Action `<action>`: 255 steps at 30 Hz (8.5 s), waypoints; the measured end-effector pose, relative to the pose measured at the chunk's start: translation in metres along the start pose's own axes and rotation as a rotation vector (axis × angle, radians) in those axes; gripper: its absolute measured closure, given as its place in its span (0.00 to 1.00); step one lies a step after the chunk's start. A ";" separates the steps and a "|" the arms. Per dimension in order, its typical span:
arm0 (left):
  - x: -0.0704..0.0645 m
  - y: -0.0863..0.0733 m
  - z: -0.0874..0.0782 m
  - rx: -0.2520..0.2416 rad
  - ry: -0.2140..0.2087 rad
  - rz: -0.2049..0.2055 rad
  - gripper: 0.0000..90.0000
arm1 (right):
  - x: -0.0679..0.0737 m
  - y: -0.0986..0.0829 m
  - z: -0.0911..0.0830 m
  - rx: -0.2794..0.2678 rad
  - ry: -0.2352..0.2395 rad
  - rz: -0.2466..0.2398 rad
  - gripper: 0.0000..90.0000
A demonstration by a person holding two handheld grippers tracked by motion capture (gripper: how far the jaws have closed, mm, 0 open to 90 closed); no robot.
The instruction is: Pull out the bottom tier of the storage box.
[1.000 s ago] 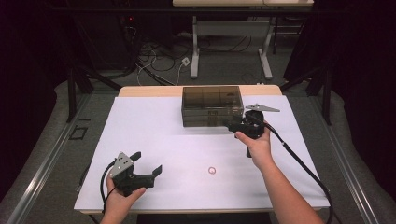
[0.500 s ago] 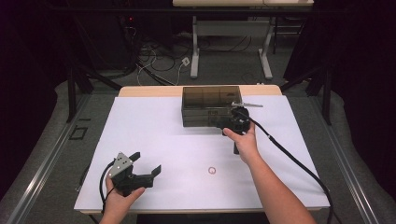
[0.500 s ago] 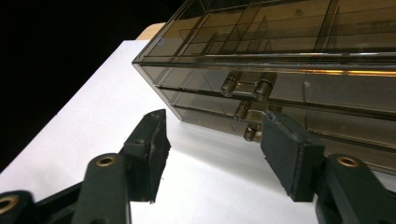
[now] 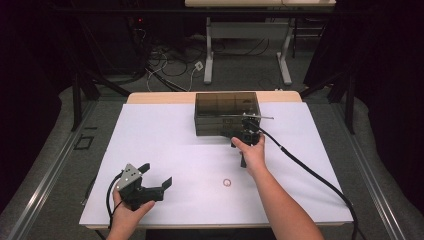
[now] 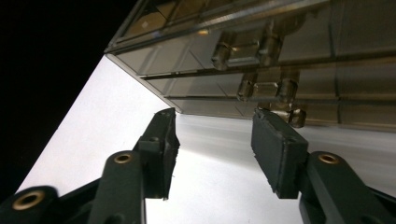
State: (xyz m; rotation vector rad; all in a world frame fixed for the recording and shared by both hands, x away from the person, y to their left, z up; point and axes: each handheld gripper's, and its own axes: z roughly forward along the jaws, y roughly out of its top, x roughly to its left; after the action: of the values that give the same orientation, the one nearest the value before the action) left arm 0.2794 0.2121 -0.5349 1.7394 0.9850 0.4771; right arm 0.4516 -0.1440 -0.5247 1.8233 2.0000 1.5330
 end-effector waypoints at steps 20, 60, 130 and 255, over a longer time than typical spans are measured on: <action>0.003 -0.001 -0.002 0.001 0.016 0.005 0.03 | -0.012 -0.011 0.027 -0.007 -0.045 0.158 0.63; 0.004 -0.003 -0.004 0.002 0.017 0.001 0.03 | -0.026 -0.019 0.048 0.016 -0.035 0.298 0.77; 0.005 -0.005 -0.003 0.009 0.020 0.004 0.03 | -0.030 -0.030 0.043 0.006 -0.019 0.318 0.92; 0.003 -0.007 0.001 0.024 0.024 0.008 0.03 | -0.008 -0.051 0.007 0.016 -0.026 0.146 0.63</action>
State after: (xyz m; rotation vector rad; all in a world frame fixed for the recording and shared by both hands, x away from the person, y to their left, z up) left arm 0.2791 0.2143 -0.5419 1.7635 1.0045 0.4946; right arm 0.4207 -0.1374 -0.5658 2.0261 1.9123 1.5229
